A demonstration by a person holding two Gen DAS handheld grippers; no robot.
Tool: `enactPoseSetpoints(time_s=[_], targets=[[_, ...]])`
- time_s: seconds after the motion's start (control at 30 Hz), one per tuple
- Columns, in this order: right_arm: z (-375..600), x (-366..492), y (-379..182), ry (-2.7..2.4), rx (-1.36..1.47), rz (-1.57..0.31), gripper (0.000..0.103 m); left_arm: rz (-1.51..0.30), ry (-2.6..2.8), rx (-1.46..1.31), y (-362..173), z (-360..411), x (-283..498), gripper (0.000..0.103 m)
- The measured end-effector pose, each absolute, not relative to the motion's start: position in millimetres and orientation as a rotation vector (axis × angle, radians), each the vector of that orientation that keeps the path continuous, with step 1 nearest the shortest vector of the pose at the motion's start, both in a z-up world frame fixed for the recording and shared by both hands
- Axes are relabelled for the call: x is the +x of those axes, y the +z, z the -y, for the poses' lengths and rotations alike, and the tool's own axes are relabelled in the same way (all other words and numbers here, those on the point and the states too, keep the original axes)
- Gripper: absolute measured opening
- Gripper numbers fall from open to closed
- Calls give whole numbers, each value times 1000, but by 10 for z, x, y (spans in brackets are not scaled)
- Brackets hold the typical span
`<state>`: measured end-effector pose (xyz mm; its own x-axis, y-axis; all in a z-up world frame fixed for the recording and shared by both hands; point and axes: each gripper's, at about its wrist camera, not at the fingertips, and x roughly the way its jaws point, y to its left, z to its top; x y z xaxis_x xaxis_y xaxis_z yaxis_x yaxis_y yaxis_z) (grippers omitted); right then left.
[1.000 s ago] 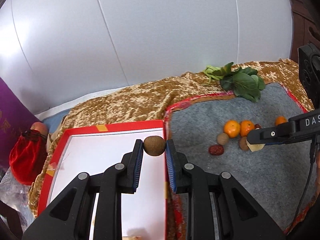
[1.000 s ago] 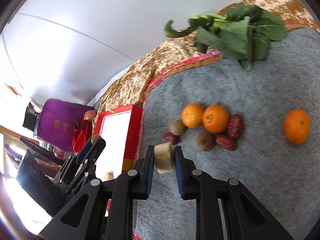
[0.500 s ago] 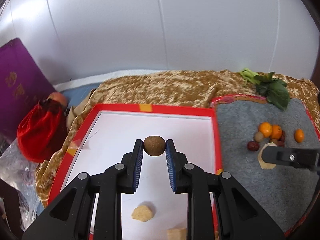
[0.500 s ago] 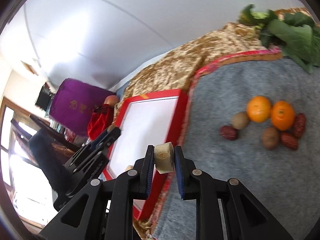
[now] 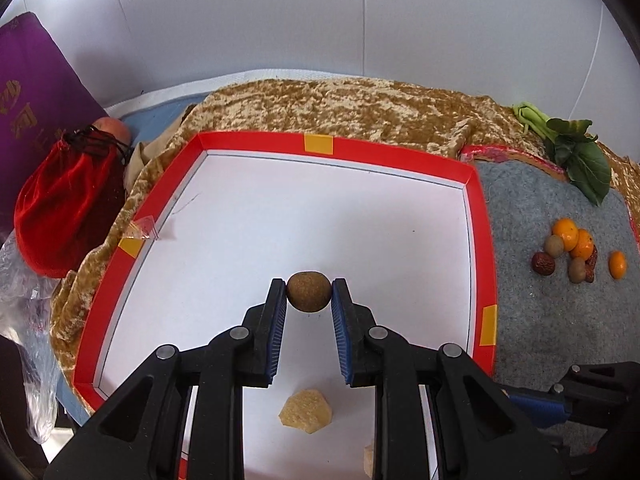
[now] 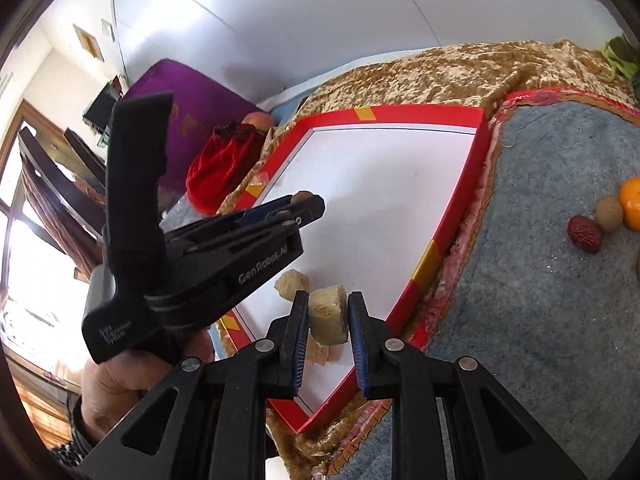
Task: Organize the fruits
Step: 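Carry brown fruit and pale pastry over the white tray with both tools, then open left tool to drop brown fruit while right tool drops pastry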
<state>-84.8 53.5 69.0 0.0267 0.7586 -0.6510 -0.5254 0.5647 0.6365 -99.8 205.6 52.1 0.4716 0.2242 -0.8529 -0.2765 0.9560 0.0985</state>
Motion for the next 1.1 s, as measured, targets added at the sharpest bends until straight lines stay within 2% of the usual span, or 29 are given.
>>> enactPoseSetpoints(time_s=[0.57,0.6,0.67,0.7,0.73,0.93,1.1], targets=[[-665,-975,679,1011,131,-1169,23,-1089,380,-97,341,-2201,-956,23],[-654,-965,688,1009,132,-1168,24,-1090,392,-98,342,-2211,-954,28],[-621,-934,708,1004,145,-1174,29,-1086,421,-81,358,-2205,-945,45],[-589,-910,719,1004,163,-1174,32,-1079,439,-63,373,-2195,-944,59],[-561,-884,731,1003,176,-1175,34,-1063,468,-31,402,-2170,-943,68],[-273,-722,875,976,279,-1152,39,-942,551,93,629,-2046,-927,81],[170,-468,932,866,422,-1132,41,-823,521,211,784,-1742,-914,83]])
